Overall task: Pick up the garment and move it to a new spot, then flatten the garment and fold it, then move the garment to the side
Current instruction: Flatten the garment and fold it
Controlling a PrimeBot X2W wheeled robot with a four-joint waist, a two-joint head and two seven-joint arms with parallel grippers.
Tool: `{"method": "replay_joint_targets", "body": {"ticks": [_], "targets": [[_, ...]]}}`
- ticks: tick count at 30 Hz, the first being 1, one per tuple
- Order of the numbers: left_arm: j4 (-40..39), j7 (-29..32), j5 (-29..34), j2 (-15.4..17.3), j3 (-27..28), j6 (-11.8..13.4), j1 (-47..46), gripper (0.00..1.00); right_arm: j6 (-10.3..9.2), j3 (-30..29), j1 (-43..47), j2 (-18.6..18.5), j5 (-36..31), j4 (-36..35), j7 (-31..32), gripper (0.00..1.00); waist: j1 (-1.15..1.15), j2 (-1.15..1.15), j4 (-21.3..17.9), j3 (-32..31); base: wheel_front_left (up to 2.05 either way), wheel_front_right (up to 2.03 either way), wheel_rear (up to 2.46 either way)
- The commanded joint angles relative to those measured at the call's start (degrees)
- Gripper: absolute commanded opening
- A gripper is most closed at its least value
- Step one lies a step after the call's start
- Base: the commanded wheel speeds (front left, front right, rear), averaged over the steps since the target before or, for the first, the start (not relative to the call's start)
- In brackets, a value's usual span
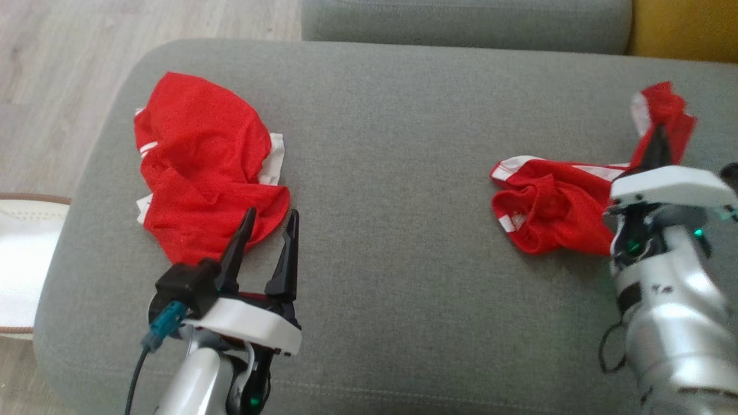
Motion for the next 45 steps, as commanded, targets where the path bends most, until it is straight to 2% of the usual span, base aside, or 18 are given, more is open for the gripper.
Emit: {"method": "replay_joint_targets", "body": {"ticks": [1, 5, 13, 19, 27, 28, 29, 30, 37, 45], "targets": [[-1.67, -0.52, 0.21, 0.38, 1.93, 0.31, -0.83, 1.00, 0.23, 5.11, 1.31, -0.01, 2.76, -3.45, -0.54, 0.00, 0.00, 0.00, 0.46, -0.79, 0.00, 0.00, 0.00], [-1.65, -0.52, 0.28, 0.38, 1.97, 0.73, -0.18, 1.00, 0.23, 14.96, 8.39, -0.01, 8.56, -10.29, -0.18, 0.00, 0.00, 0.00, 0.93, -1.84, 0.00, 0.00, 0.00], [-1.67, -0.52, 0.53, 0.38, 2.72, 0.96, 1.25, 1.00, 0.23, 24.54, 19.10, -0.01, 10.88, -22.95, 3.72, 0.00, 0.00, 0.00, 1.08, -2.83, 0.00, 0.00, 0.00], [-1.76, -0.52, 0.61, 0.38, 2.58, 1.09, 1.23, 1.00, 0.23, 26.82, 24.57, -0.01, 9.16, -31.14, 8.58, 0.00, 0.00, 0.00, 1.24, -2.49, 0.00, 0.00, 0.00], [-1.73, -0.52, 0.30, 0.38, 2.35, 1.10, 1.00, 1.00, 0.23, 23.51, 28.46, -0.01, -2.08, -34.42, 14.00, 0.00, 0.00, 0.00, 1.38, -1.68, 0.00, 0.00, 0.00], [-1.74, -0.52, 0.23, 0.38, 2.33, 1.12, 0.97, 1.00, 0.23, 23.31, 28.57, -0.01, -4.25, -34.57, 14.28, 0.32, 0.00, 0.00, 1.36, -1.58, 0.00, 0.00, 0.00], [-1.74, -0.52, 0.16, 0.38, 2.29, 1.14, 0.95, 1.00, 0.23, 23.15, 28.71, -0.01, -5.81, -34.65, 14.60, 0.95, 0.00, 0.00, 1.32, -1.51, 0.00, 0.00, 0.00], [-1.72, -0.52, 0.11, 0.38, 2.26, 1.15, 0.92, 1.00, 0.23, 23.30, 28.83, -0.01, -6.91, -34.69, 15.10, 1.00, 0.00, 0.00, 1.27, -1.43, 0.00, 0.00, 0.00], [-1.75, -0.52, -0.28, 0.38, 2.11, 1.40, 0.40, 1.00, 0.23, 27.81, 29.61, -0.01, -14.52, -34.80, 19.77, 1.00, 0.00, 0.00, 0.53, -0.90, 0.00, 0.00, 0.00], [-1.69, -0.52, -0.35, 0.38, 2.18, 1.63, 0.13, 1.00, 0.23, 26.64, 30.18, -0.01, -16.19, -36.50, 21.14, 1.00, 0.00, 0.00, -0.66, -0.92, 0.00, 0.00, 0.00]]}}
